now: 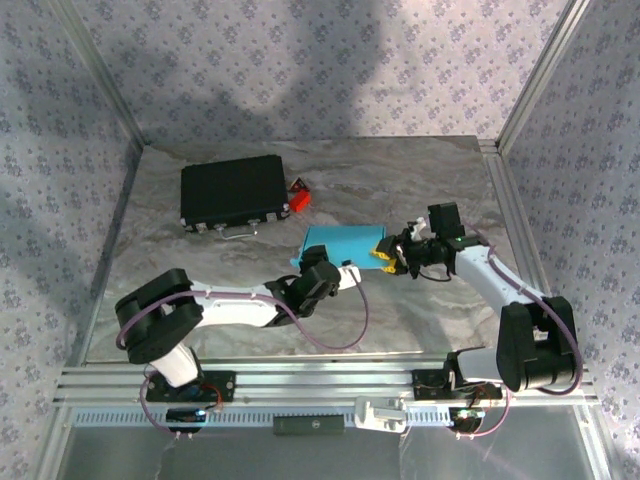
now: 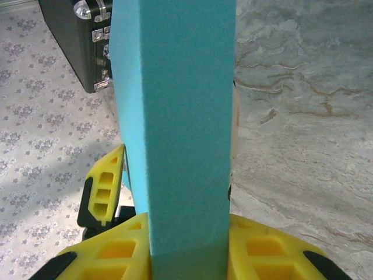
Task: Fold the paper box
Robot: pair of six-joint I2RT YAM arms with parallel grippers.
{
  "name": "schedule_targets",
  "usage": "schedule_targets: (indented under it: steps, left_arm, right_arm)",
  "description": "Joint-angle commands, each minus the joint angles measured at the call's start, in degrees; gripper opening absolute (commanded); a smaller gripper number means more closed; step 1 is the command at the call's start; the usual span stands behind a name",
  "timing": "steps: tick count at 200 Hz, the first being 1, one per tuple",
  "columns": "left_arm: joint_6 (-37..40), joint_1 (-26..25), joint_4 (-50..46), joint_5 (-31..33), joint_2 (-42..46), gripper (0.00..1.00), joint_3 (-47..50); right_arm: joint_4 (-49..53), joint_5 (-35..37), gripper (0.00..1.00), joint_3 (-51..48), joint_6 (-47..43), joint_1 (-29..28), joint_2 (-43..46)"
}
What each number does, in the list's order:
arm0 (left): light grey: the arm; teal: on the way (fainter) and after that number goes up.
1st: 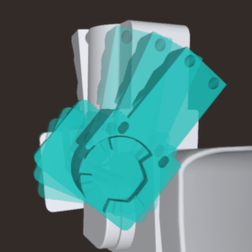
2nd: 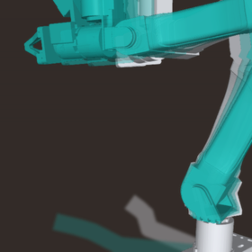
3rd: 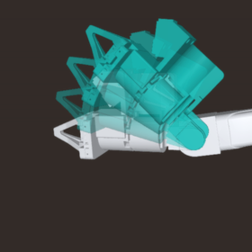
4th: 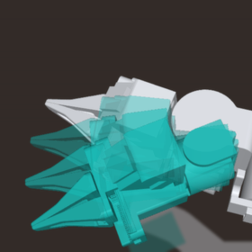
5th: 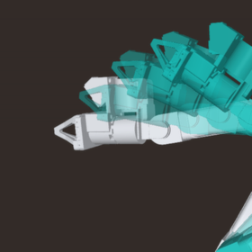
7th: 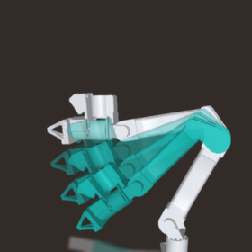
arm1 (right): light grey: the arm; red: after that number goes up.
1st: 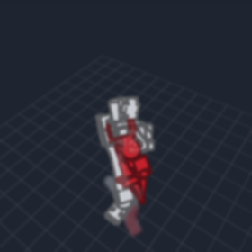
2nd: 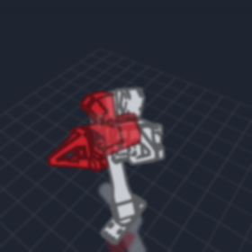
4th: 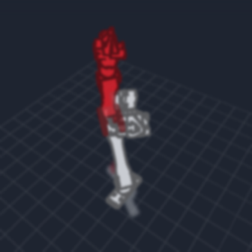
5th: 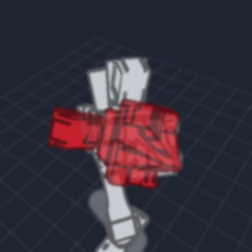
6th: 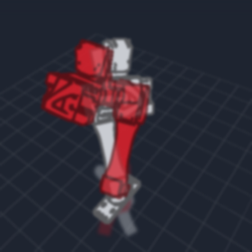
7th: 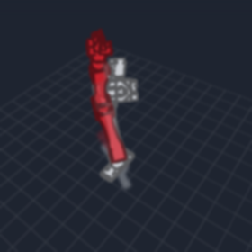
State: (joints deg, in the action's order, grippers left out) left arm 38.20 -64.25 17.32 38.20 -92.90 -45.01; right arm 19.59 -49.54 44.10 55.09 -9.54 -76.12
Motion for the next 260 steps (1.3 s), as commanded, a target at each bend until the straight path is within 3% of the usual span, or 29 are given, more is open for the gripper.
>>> schedule_targets:
  steps: [1, 14, 41, 71, 102, 145, 182, 218, 260]
  left_arm:
    - [-1.76, 0.02, -6.42, -1.89, 2.11, 0.28, -4.44]
    - [-3.22, 0.15, -10.98, -3.61, 3.39, 0.21, -5.75]
    - [-7.45, 0.81, -21.44, -10.41, 7.33, 0.21, -7.76]
    - [-12.33, 3.25, -39.20, -21.61, 9.77, 0.20, -14.28]
    - [-16.63, 6.30, -59.92, -33.76, 7.11, 0.20, -24.86]
    - [-20.91, 7.16, -81.71, -37.31, -1.75, 0.21, -36.22]
    - [-22.45, 8.66, -86.92, -35.33, -8.23, 0.22, -39.41]
    - [-21.67, 9.64, -85.91, -35.12, -11.70, 0.28, -40.82]
    - [-21.45, 11.70, -82.31, -35.91, -10.99, 0.32, -40.29]
  right_arm:
    - [0.42, -3.10, 0.29, -0.24, 1.24, 0.54, 0.06]
    - [0.27, -3.20, 0.33, -0.18, 1.42, 0.63, -0.13]
    - [4.07, -1.96, 0.52, 2.37, -1.93, 1.34, 1.29]
    - [10.13, 2.09, 0.64, 6.74, -7.23, 2.97, 8.73]
    - [17.33, 8.45, 0.66, 12.20, -12.50, 4.53, 15.25]
    - [18.16, 19.66, 0.60, 9.83, -17.36, 2.30, 18.82]
    - [12.98, 26.33, 0.57, 3.59, -18.50, -4.95, 21.33]
    - [9.54, 33.63, 0.57, -1.04, -18.60, -14.01, 21.95]
    - [3.55, 37.44, 0.57, -4.90, -17.66, -18.92, 21.55]
